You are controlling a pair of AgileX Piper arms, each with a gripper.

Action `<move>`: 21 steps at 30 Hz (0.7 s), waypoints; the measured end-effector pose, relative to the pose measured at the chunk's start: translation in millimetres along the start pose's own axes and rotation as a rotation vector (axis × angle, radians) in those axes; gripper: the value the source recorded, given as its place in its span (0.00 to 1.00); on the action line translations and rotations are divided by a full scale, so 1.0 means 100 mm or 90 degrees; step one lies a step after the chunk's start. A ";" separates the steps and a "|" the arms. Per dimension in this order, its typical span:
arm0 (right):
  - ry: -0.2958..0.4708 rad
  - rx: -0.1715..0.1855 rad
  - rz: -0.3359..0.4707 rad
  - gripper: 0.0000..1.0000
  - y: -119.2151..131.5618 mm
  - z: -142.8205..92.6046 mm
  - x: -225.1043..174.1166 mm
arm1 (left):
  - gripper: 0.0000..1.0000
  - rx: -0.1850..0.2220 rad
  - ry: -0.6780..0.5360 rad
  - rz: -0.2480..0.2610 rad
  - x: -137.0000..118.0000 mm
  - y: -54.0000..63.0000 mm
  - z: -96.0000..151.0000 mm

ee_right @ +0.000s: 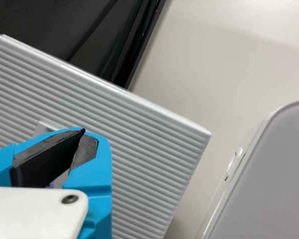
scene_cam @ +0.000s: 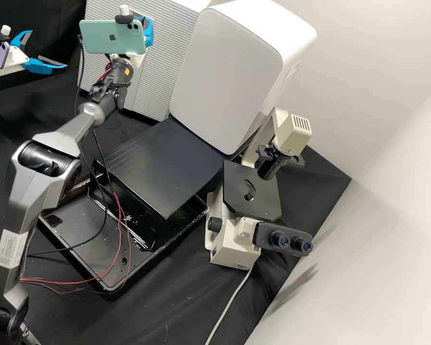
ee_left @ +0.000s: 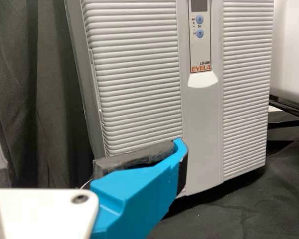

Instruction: Close the incubator door

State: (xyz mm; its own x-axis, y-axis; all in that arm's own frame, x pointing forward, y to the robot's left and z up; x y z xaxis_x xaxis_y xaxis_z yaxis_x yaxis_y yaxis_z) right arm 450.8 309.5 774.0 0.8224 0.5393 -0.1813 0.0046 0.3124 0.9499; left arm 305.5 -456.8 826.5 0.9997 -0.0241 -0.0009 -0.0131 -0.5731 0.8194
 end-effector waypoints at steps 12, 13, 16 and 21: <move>-0.004 0.038 0.001 0.00 -0.08 0.01 -0.34 | 1.00 0.000 0.000 0.000 0.00 0.00 0.00; 0.001 0.036 0.015 0.00 -0.04 -0.02 -0.42 | 1.00 0.000 0.000 0.000 0.00 0.00 0.00; -0.004 0.032 0.037 1.00 -0.04 -0.02 -0.63 | 1.00 0.000 0.000 0.000 0.00 0.00 0.00; -0.028 0.025 0.109 1.00 0.00 0.00 -1.05 | 1.00 0.000 0.000 0.000 0.00 0.00 0.00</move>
State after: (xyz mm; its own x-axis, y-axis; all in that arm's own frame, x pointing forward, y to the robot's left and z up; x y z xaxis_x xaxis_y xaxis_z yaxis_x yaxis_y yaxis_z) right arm 364.5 253.1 792.5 0.8372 0.5468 -0.0061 -0.1155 0.1876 0.9754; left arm 305.5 -456.8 826.5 0.9997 -0.0241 -0.0009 -0.0131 -0.5731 0.8194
